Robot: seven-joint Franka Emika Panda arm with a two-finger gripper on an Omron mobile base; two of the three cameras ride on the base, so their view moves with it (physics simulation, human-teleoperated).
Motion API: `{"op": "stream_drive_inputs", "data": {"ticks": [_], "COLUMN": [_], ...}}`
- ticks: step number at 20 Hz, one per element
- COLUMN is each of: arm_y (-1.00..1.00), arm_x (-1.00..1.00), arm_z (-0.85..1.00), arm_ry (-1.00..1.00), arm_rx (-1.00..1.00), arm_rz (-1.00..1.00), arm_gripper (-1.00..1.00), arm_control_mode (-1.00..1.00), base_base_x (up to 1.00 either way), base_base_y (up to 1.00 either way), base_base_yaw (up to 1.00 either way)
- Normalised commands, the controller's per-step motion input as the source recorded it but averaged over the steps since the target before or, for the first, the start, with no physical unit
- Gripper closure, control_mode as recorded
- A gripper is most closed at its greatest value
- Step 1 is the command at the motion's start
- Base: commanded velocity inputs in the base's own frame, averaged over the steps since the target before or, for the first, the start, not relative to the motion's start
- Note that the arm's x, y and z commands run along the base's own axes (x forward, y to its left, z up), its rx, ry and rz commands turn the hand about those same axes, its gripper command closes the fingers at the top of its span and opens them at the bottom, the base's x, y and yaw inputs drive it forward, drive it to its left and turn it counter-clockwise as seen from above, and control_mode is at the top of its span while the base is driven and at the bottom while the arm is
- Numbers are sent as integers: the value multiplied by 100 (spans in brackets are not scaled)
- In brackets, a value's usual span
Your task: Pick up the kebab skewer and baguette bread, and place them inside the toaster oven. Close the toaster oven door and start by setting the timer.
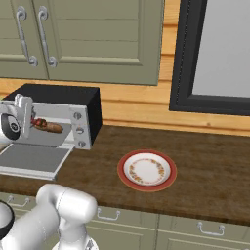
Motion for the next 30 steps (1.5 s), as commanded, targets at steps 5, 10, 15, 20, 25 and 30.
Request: {"op": "stream_drive_inputs", "data": {"ticks": [5, 10, 15, 20, 25, 30], "arm_y": [30, 37, 16, 11, 2, 0], "arm_x": [39, 39, 16, 12, 25, 35], "arm_z": [-33, -40, -20, -10, -2, -4], "arm_ry": [1, 1, 0, 3, 4, 4], "arm_rx": [0, 0, 1, 0, 4, 3], "arm_rz": [0, 0, 0, 0, 0, 0], "arm_gripper": [100, 100, 100, 100, 100, 100], "arm_control_mode": [-100, -100, -100, -100, -100, -100], "base_base_x": [0, 0, 0, 0, 0, 0], "base_base_y": [0, 0, 0, 0, 0, 0], "base_base_yaw": [0, 0, 0, 0, 0, 0]}}
